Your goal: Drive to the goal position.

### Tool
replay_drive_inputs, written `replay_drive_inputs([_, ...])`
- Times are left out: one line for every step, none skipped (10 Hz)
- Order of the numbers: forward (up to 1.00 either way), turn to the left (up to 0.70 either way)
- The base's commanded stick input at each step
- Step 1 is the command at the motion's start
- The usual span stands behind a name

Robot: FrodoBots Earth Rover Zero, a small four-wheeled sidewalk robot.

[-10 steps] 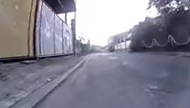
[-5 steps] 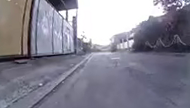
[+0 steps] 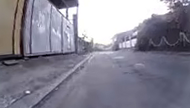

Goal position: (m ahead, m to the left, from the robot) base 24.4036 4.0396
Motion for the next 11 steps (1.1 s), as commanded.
replay_drive_inputs([1.0,-0.4])
replay_drive_inputs([1.0,0.0])
replay_drive_inputs([1.0,0.0])
replay_drive_inputs([1.0,0.0])
replay_drive_inputs([1.0,0.0])
replay_drive_inputs([1.0,0.0])
replay_drive_inputs([1.0,0.0])
replay_drive_inputs([1.0,0.0])
replay_drive_inputs([1.0,0.0])
replay_drive_inputs([1.0,0.0])
replay_drive_inputs([1.0,0.0])
